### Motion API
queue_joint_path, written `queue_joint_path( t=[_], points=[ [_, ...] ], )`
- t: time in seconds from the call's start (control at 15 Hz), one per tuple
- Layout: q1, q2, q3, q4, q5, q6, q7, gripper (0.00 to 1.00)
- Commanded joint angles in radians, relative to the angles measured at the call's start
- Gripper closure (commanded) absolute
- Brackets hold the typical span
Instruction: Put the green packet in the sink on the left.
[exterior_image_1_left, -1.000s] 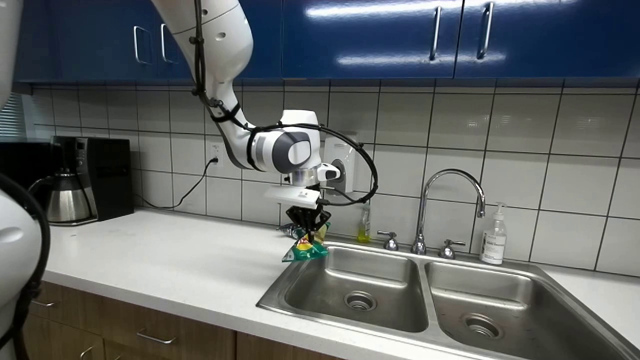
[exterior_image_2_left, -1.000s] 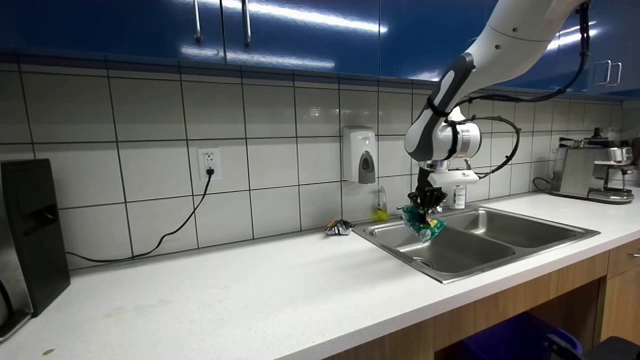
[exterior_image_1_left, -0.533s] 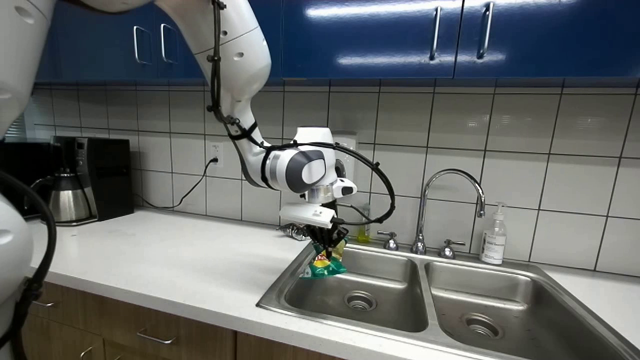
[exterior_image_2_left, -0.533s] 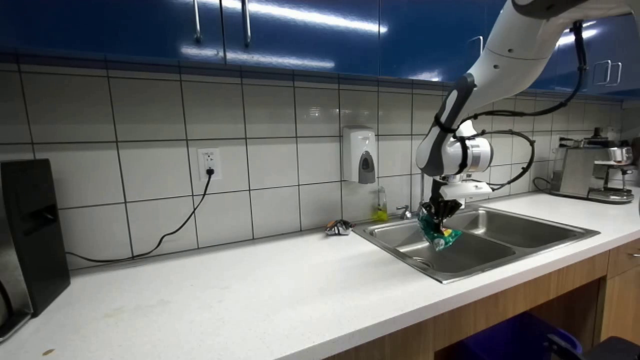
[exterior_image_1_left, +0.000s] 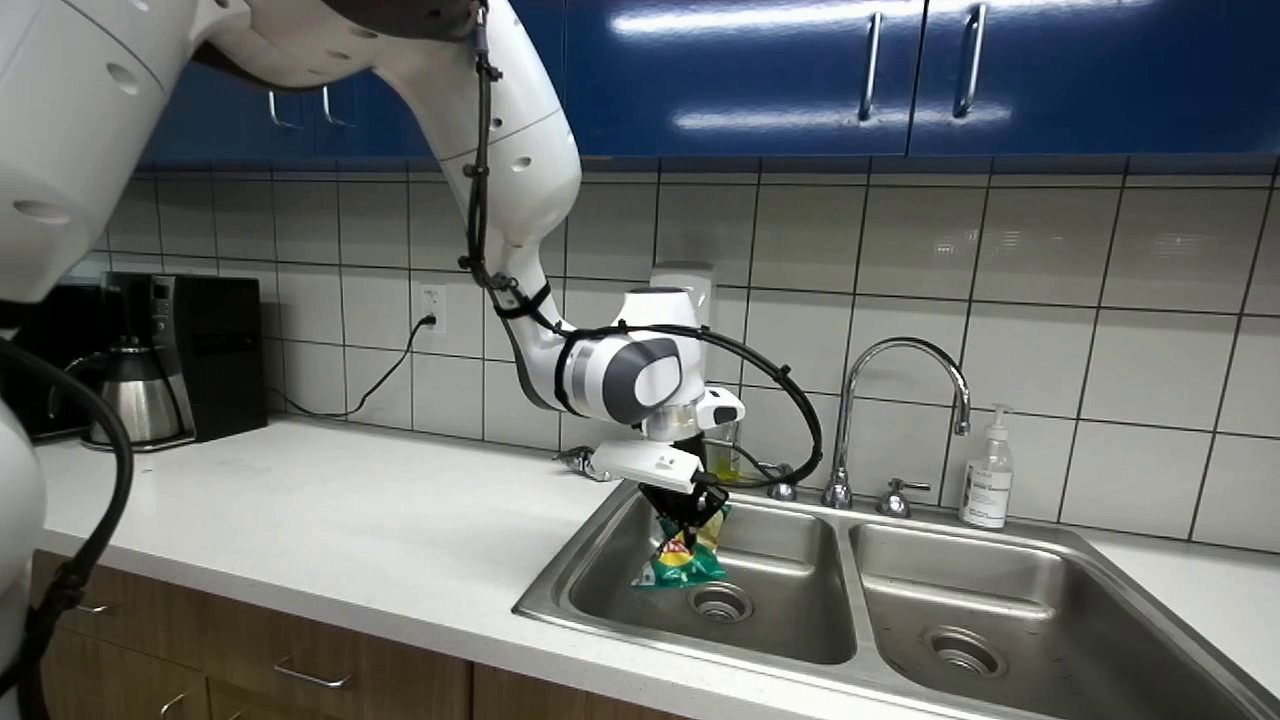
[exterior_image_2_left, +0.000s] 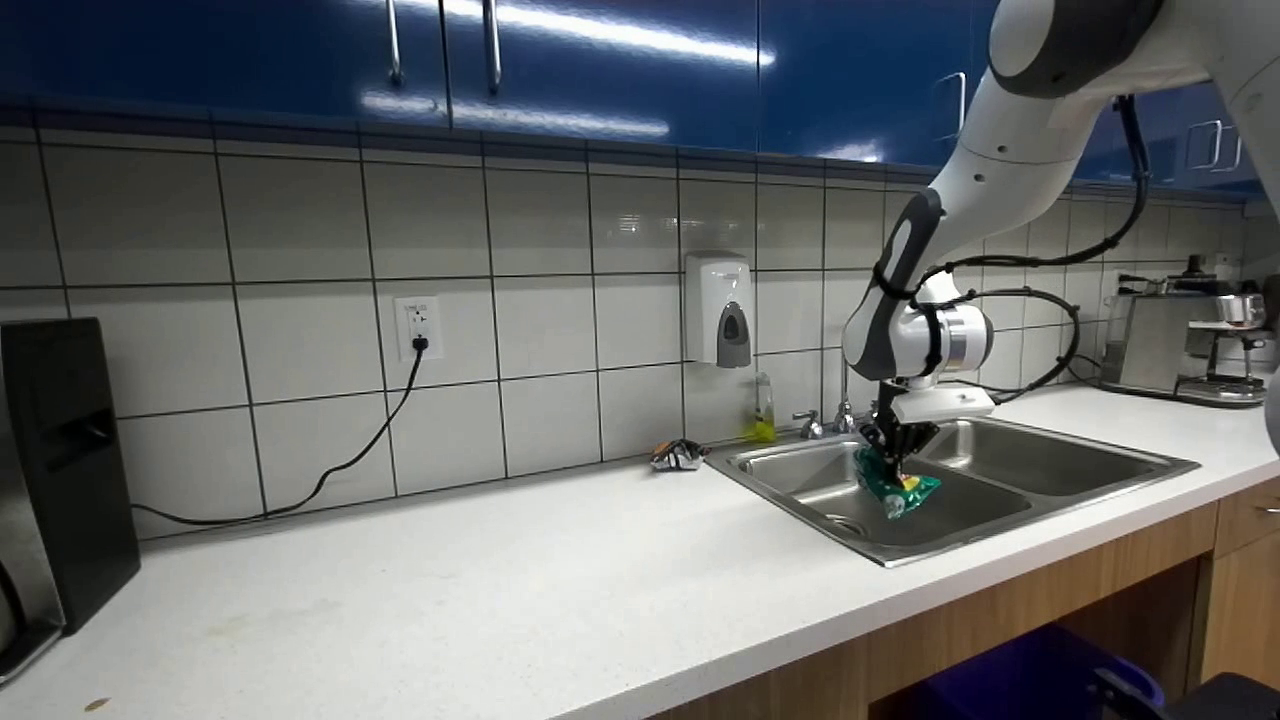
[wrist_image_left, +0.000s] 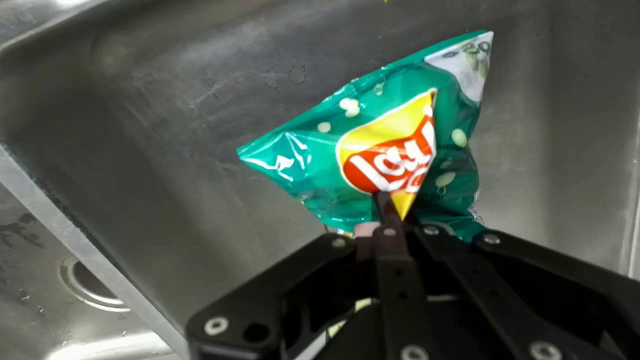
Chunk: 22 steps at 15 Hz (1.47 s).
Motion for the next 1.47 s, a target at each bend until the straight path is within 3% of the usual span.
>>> queue_joint_path(
  t=[0.0,0.6,1.4],
  points=[
    [-0.037,0.092,0.025,0.09,-0.008,0.014,0.026,1.0],
    [-0.064,0.264,0.048,0.246,-0.012,0.004,0.022,1.0],
    [-0.079,0.398,0.058,0.37,-0.018,-0.013,0.023,1.0]
  ],
)
